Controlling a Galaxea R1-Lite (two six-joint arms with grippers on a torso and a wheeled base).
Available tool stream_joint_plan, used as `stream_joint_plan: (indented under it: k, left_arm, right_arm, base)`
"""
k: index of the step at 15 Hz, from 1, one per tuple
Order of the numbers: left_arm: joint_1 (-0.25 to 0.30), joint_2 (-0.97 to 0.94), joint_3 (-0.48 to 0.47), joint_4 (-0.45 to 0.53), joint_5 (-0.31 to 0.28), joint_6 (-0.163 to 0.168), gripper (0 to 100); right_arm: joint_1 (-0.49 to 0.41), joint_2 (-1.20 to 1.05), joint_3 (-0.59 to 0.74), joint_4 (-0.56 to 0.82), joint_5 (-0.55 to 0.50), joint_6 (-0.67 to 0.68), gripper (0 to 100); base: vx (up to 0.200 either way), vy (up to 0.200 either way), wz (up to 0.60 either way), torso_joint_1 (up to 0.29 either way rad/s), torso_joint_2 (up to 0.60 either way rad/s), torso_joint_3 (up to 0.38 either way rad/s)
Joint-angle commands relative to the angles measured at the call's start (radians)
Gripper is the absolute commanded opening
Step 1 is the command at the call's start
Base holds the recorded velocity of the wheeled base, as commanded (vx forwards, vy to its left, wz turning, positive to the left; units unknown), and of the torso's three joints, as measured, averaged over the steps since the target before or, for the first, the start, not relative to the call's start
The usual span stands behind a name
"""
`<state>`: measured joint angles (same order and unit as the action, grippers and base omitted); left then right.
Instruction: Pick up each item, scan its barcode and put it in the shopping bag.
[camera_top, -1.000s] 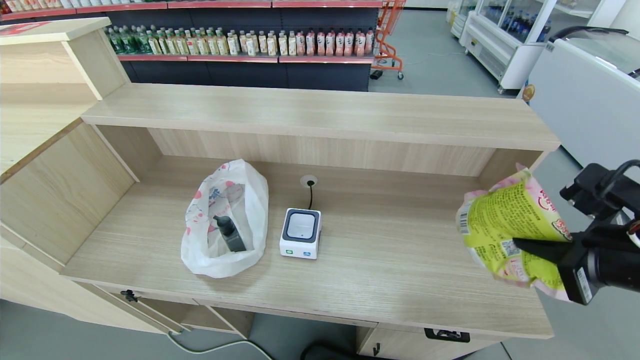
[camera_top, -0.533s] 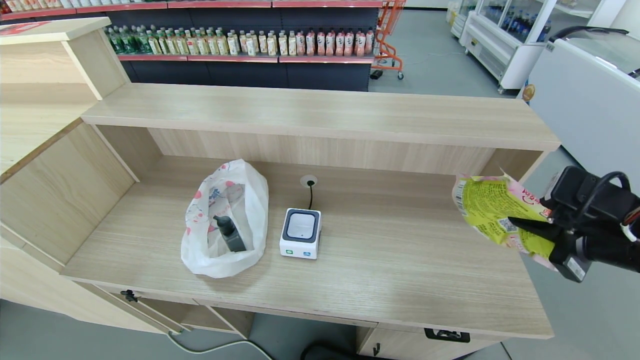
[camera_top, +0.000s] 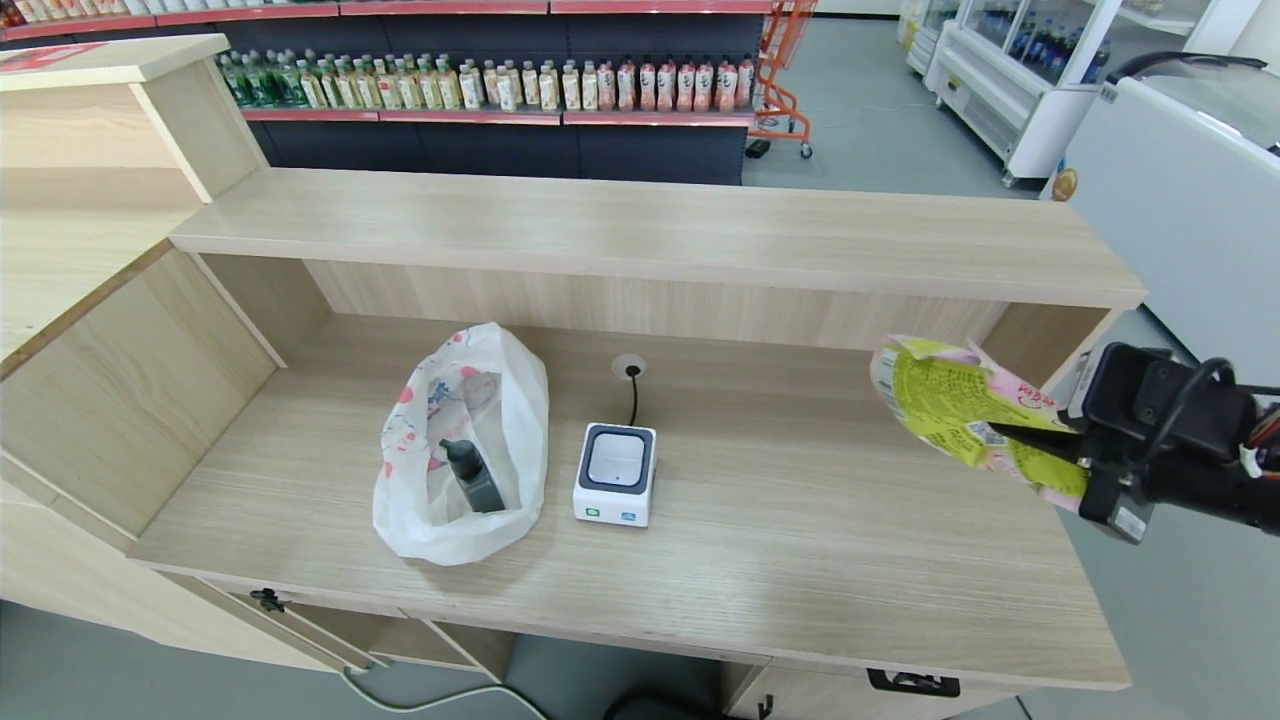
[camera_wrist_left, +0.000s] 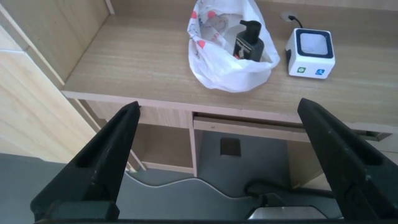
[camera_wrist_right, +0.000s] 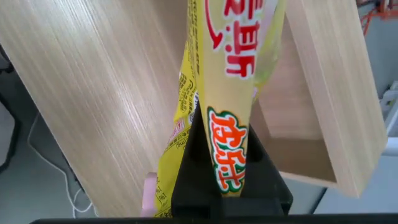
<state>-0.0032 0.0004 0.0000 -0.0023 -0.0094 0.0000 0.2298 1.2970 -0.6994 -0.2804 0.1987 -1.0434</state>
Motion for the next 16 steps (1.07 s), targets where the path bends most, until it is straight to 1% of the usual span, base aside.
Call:
stream_joint_plan:
  k: [1,4,6,7,9,12,13,16]
  left_arm:
    - [0.000,0.001,0.000,-0.001,0.000,0.000,100]
    - [0.000,0.000,0.000,-0.001,0.000,0.000,100]
    - [0.000,0.000,0.000,-0.001,0.000,0.002,100]
    - [0.000,0.000,0.000,-0.001,0.000,0.003,100]
    - [0.000,0.001,0.000,-0.001,0.000,0.003,100]
    - [0.000,0.000,0.000,-0.001,0.000,0.002,100]
    - [0.000,0.000,0.000,-0.001,0.000,0.003,100]
    - [0.000,0.000,0.000,-0.001,0.000,0.003,100]
  right_arm:
    - [0.000,0.034,-0.022,0.000,0.028,-0.029,0]
    - [-0.007,0.110,-0.045,-0.006,0.102,-0.102,0]
    - [-0.027,0.174,-0.048,-0.056,0.149,-0.124,0]
    - [-0.040,0.212,-0.049,-0.095,0.171,-0.150,0]
    - [-0.081,0.285,-0.081,-0.126,0.237,-0.231,0]
    - [-0.138,0.372,-0.147,-0.125,0.341,-0.414,0]
    - [-0.153,0.392,-0.158,-0.125,0.352,-0.469,0]
    - [-0.181,0.420,-0.155,-0.121,0.370,-0.576,0]
  base:
    - [0.000,0.200,0.00,0.027,0.02,0.007]
    - [0.000,0.200,0.00,-0.002,0.00,0.001]
    - [0.000,0.200,0.00,0.005,0.00,0.007]
    - [0.000,0.200,0.00,-0.002,0.01,0.002]
    - [0.000,0.200,0.00,0.005,0.00,0.000]
    - [0.000,0.000,0.00,0.000,0.00,0.000]
    - [0.000,0.000,0.00,0.000,0.00,0.000]
    - [0.000,0.000,0.00,0.000,0.00,0.000]
